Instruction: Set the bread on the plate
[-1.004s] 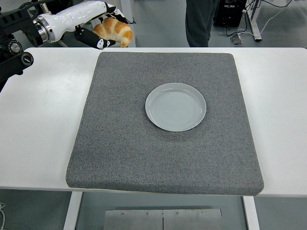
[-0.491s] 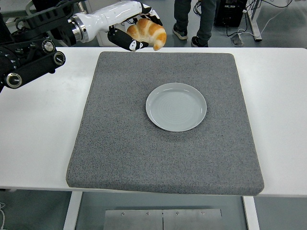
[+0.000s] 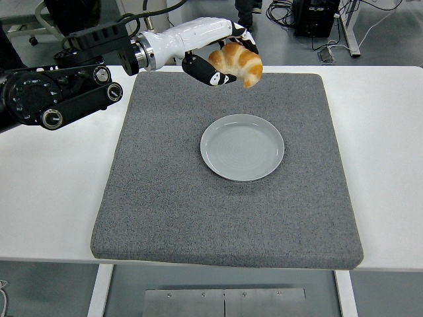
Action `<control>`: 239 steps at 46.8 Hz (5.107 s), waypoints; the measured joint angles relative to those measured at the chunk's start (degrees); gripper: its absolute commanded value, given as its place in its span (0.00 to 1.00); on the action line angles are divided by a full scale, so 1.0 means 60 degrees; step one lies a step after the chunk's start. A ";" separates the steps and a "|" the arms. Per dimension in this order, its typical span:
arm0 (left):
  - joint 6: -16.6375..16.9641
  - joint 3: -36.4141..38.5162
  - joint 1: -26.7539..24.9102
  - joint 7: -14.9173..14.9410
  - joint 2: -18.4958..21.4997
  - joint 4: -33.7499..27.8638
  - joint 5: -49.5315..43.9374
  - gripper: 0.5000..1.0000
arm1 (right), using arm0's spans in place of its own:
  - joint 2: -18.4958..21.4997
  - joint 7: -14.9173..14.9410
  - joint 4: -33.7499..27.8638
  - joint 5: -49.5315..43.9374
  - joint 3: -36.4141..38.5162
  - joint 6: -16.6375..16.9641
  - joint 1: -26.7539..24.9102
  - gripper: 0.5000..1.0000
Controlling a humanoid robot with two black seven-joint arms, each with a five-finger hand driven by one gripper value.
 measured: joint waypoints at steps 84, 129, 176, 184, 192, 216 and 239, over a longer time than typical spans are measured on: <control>0.1388 0.2058 0.1396 0.0000 -0.1910 0.1745 0.0780 0.00 | 0.0000 0.0000 0.0000 0.0000 0.0000 0.0000 -0.0001 1.00; 0.1743 0.2522 0.1896 -0.0014 -0.2187 0.2113 0.0780 0.13 | 0.0000 0.0000 0.0000 0.0000 0.0001 0.0000 -0.0001 1.00; 0.1516 0.1979 0.1820 -0.0898 -0.1836 0.2056 -0.1143 0.91 | 0.0000 0.0000 0.0000 0.0000 0.0001 -0.0001 -0.0001 1.00; -0.0136 0.0882 0.1717 -0.0926 -0.1377 0.2050 -0.2802 0.92 | 0.0000 0.0001 0.0000 0.0000 0.0001 -0.0001 -0.0001 1.00; -0.1365 -0.0409 0.1693 -0.0911 -0.0684 0.2050 -0.4159 0.93 | 0.0000 0.0000 0.0000 0.0000 0.0001 -0.0001 -0.0001 1.00; -0.1388 -0.3351 0.3477 -0.0901 -0.0054 0.2771 -0.6727 0.94 | 0.0000 0.0002 0.0000 0.0000 0.0002 -0.0002 -0.0004 1.00; -0.1466 -0.3926 0.3782 -0.0855 -0.1267 0.4751 -0.8907 0.94 | 0.0000 0.0000 0.0000 0.0000 0.0000 -0.0001 0.0001 1.00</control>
